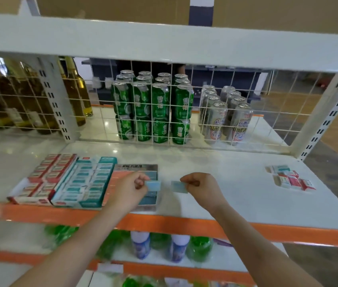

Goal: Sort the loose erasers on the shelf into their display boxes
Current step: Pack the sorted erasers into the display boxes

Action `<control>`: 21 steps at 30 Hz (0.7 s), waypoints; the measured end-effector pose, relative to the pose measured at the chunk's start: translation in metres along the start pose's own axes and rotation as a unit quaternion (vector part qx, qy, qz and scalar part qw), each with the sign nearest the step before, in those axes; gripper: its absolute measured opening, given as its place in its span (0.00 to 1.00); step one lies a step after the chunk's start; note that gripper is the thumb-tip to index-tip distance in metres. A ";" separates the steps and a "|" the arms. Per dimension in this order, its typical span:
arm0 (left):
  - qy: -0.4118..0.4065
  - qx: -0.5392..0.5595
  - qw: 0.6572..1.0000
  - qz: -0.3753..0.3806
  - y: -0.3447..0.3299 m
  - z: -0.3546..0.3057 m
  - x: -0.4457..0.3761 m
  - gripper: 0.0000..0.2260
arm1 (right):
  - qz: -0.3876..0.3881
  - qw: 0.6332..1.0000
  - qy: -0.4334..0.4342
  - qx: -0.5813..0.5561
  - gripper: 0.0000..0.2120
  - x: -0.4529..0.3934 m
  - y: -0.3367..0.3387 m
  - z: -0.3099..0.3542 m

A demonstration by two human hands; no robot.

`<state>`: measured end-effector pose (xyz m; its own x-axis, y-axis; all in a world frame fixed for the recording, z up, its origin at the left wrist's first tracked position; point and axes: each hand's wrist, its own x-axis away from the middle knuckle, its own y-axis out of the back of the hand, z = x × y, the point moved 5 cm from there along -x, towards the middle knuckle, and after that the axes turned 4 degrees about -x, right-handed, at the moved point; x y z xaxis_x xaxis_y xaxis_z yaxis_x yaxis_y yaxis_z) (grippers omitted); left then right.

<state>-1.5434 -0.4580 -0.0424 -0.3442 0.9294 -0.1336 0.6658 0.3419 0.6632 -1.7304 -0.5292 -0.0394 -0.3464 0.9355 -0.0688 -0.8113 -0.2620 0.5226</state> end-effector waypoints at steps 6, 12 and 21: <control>0.008 -0.025 1.000 -0.005 0.024 0.026 0.011 0.08 | 0.033 0.999 0.009 0.003 0.13 0.003 -0.038 0.016; 0.011 -0.027 1.000 0.000 0.035 0.041 0.017 0.08 | 0.053 0.998 0.013 0.043 0.12 0.005 -0.065 0.023; -0.021 -0.075 0.997 0.022 0.031 0.045 0.012 0.11 | 0.045 0.992 0.030 0.111 0.13 0.004 -0.081 0.028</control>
<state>-1.4970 -0.4305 -0.0571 -0.2861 0.9492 -0.1307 0.5715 0.2785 0.7719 -1.6533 -0.4974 -0.0586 -0.4460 0.8930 -0.0600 -0.6538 -0.2793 0.7033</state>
